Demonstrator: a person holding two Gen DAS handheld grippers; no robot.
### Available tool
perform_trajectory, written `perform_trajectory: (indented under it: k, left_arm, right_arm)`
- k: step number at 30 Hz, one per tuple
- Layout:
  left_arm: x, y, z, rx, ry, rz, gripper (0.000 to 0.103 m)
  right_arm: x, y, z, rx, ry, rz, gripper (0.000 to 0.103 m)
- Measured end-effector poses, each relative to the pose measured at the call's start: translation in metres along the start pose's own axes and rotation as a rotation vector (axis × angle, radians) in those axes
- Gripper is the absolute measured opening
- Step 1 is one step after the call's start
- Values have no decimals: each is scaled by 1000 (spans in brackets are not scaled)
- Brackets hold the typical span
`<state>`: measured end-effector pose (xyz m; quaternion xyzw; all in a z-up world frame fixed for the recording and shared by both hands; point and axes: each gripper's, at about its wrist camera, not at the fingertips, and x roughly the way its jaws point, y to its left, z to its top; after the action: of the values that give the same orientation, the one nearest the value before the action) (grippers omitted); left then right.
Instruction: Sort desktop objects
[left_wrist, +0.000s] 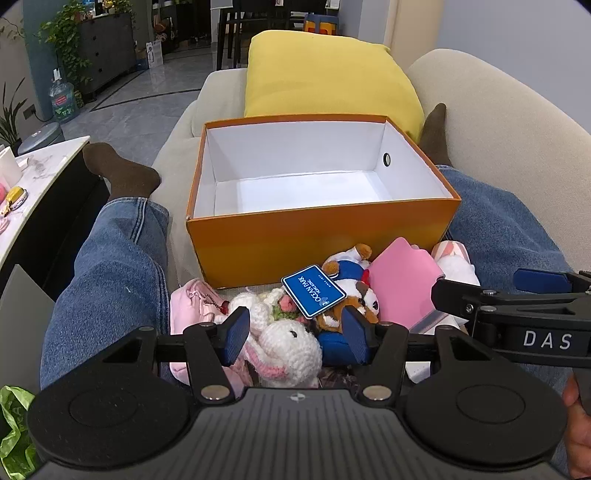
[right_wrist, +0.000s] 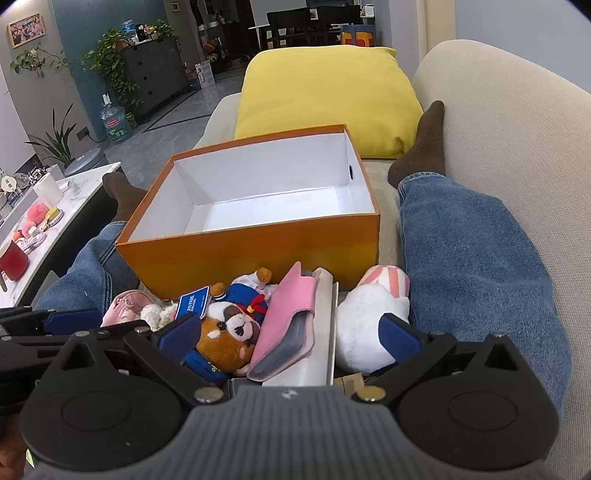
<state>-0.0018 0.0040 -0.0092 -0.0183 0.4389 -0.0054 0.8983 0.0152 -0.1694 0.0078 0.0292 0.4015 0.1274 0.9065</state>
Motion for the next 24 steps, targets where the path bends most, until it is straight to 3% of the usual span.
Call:
perform_trajectory:
  k: [24]
  left_arm:
    - [-8,9,-6,-25,-8,1,65]
  right_arm:
    - [-2,12,-4,-27,0,-1,102]
